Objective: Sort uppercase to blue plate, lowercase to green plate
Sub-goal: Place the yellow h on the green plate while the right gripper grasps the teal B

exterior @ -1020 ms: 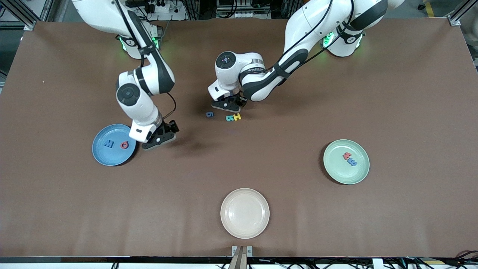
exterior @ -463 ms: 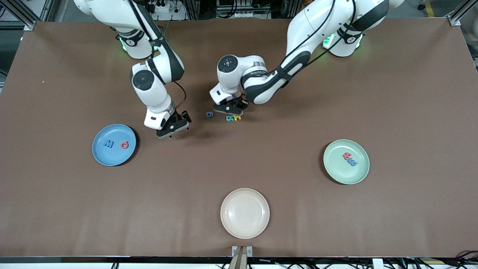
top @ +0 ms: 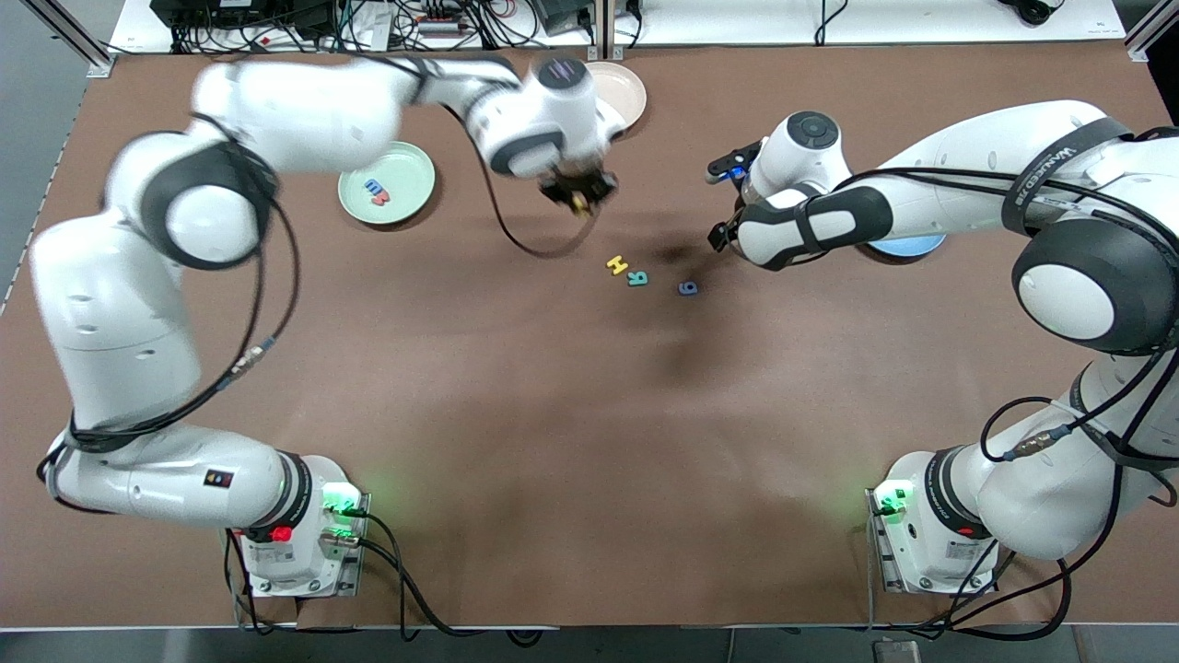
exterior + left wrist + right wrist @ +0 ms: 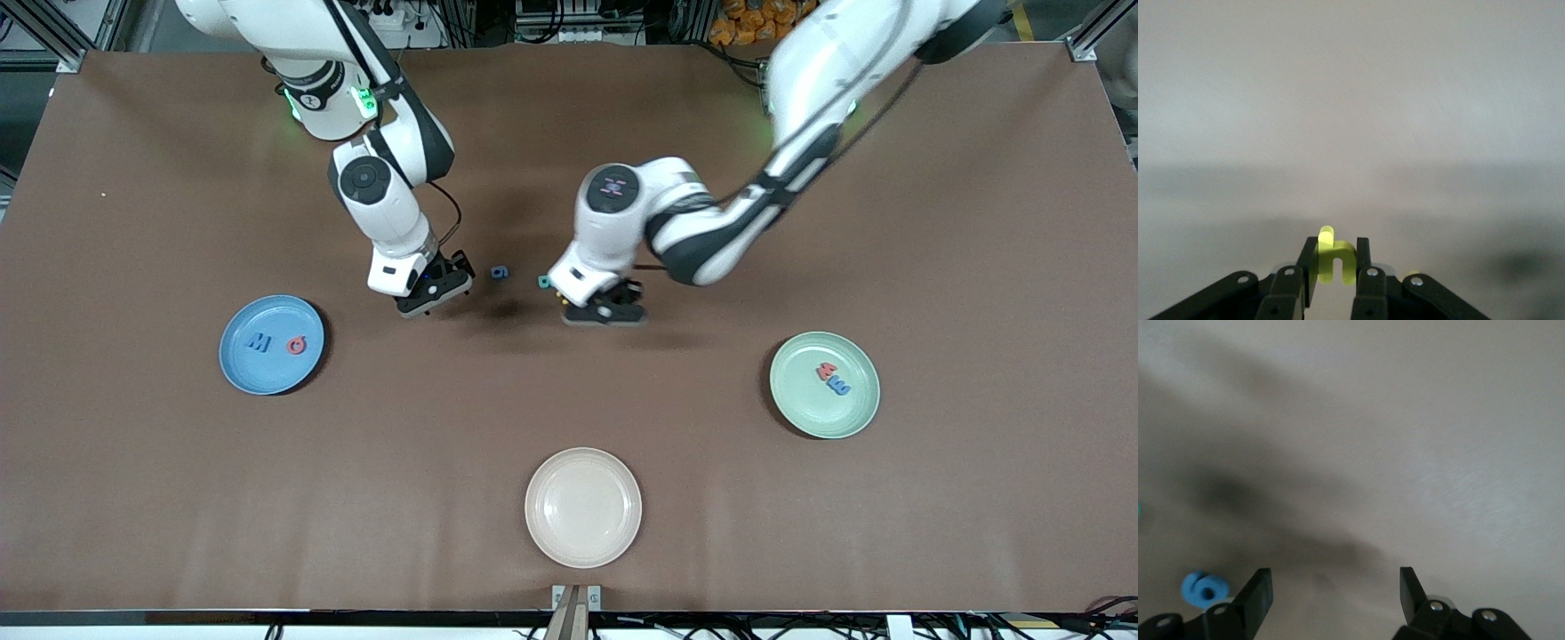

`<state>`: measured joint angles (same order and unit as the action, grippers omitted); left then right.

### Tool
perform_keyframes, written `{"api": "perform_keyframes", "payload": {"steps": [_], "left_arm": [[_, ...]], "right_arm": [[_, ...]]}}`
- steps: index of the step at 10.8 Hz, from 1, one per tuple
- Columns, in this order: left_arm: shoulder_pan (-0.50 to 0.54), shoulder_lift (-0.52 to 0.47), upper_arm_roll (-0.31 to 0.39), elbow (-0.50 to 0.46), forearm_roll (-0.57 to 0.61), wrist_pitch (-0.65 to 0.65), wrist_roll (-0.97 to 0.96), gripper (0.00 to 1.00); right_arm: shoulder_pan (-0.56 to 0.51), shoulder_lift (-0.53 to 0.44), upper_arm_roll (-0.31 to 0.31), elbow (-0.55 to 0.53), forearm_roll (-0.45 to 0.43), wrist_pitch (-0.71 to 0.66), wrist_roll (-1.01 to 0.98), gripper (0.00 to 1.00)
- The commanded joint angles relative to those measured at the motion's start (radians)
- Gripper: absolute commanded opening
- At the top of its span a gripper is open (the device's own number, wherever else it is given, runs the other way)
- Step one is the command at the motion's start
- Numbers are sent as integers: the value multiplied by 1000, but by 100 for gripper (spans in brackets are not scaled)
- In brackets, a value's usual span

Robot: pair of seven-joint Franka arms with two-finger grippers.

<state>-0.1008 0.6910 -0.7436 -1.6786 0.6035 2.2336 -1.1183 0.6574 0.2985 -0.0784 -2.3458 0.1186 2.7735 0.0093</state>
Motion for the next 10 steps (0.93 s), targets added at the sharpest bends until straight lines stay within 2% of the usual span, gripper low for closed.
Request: {"api": "perform_keyframes", "payload": {"steps": [1,2,3,5,7,9,10], "left_arm": [[194,-54,-80,-44,12,-55,11,0],[258,-59,-82,-44,12,-75,56,0],[324,-57,-82,-43,12,-81,127,0],[426,-51,-71,-39,10,-81,286,0],[479,-50,-44,-41,9,-81,380,0],[500,-44,5,-47,9,-81,466,0],[500,-41,30,-56,9,-83,495,14]], "right_arm": [[10,-15,84,-26,7,2,201,84],[13,5,129,-18,-3,3,325,84],[13,27,146,-7,-7,3,375,83],[13,37,146,-1,-5,1,400,79],[13,44,147,22,-5,-6,452,77],[21,57,193,104,-11,-93,637,77],[22,71,195,155,-60,-148,676,77]]}}
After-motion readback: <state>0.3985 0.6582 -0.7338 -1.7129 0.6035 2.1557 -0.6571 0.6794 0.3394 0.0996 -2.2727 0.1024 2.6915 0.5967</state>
